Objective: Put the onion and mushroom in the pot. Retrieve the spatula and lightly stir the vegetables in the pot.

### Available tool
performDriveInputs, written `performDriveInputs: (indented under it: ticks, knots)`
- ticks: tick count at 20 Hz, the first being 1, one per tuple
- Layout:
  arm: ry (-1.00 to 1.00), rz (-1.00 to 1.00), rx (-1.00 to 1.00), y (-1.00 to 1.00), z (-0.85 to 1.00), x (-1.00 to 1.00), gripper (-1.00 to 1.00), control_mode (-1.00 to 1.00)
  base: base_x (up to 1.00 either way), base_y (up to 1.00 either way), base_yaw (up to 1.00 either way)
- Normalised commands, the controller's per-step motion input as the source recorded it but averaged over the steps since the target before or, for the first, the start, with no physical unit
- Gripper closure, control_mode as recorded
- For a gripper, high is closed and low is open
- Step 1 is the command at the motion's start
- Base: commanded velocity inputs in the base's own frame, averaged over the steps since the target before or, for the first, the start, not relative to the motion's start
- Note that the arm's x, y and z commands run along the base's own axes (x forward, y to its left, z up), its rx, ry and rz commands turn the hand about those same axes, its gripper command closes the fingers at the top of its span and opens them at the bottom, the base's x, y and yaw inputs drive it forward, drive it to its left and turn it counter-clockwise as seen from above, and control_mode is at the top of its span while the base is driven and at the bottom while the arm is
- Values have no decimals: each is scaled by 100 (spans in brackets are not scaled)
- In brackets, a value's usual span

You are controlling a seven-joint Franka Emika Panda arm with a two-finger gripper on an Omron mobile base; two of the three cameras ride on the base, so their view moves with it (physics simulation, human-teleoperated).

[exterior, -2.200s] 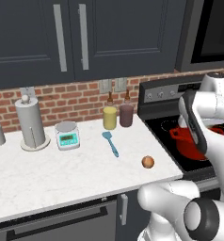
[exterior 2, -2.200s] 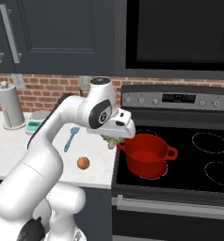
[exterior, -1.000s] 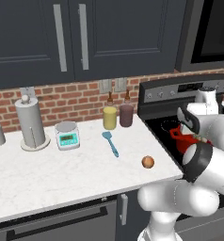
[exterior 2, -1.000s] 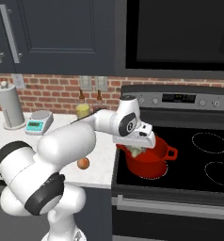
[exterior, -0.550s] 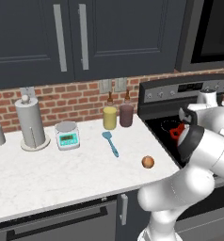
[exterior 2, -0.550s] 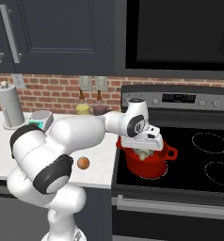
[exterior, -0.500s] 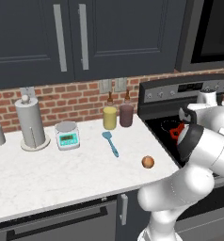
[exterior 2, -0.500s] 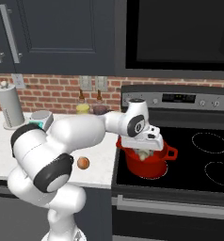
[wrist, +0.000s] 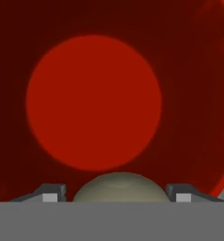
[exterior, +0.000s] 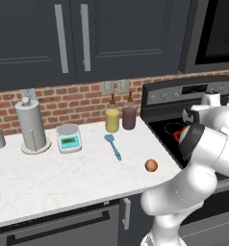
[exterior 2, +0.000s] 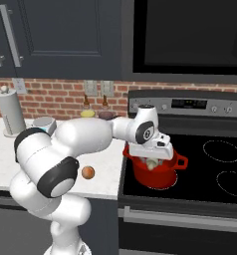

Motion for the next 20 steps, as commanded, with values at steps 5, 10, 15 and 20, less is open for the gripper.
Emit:
performDriveInputs:
  ticks: [5, 10, 15, 20]
  knots:
    - [0, 0, 6, 0, 1, 0, -100, -100, 0, 0, 0]
    - [-3, 1, 11, 0, 33, 0, -100, -100, 0, 0, 0]
    - [-4, 4, 10, -1, 48, 0, -100, -100, 0, 0, 0]
    - [-4, 6, 0, 0, 40, -4, -100, -100, 0, 0, 0]
